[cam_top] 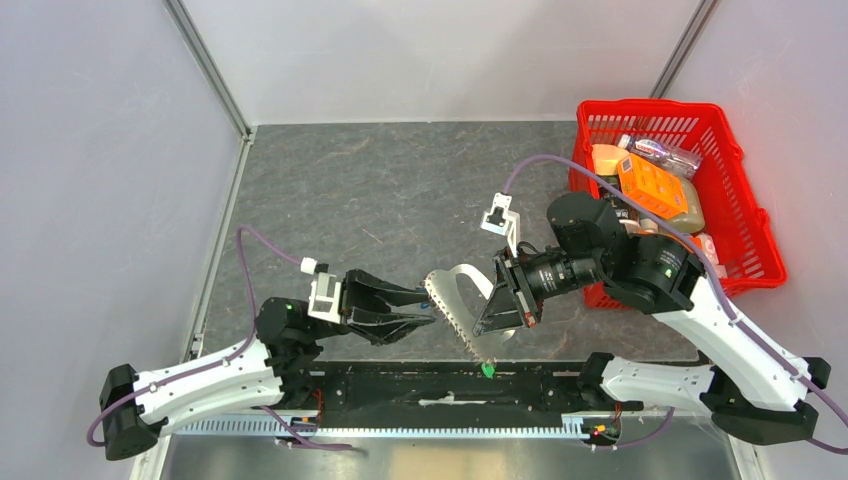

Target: Put the keys on the keyring

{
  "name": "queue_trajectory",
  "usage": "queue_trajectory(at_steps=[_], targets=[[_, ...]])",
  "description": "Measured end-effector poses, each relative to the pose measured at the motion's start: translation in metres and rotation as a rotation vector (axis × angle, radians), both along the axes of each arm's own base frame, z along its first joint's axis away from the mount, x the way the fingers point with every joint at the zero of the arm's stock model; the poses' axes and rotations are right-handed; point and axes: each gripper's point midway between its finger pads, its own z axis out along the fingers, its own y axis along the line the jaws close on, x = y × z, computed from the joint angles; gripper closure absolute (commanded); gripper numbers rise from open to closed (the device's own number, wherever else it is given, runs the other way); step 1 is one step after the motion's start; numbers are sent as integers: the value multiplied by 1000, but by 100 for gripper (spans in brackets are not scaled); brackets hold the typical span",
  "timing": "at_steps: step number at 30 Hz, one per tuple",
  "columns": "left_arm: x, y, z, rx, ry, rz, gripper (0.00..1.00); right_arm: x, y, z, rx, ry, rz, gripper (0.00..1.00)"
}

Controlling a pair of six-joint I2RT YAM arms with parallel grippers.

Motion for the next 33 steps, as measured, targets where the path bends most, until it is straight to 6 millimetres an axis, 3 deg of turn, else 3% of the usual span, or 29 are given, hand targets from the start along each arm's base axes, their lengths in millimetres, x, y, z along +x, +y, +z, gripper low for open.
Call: queue_trajectory(at_steps=[3,10,15,28,33], targets=[[1,-1,-1,3,2,1,58,0,0,0,-1,1,0,100],[1,0,0,-2,-4,8,74,0,0,0,0,4,-2,100],[3,0,2,-11,-5,17,97,-1,-2,2,5,1,-3,100],[5,1,4,-20,-3,28,98,-2,-3,3,12,10,-19,100],[3,7,8,-26,-2,36,84,-2,-4,3,13,9,-19,100]])
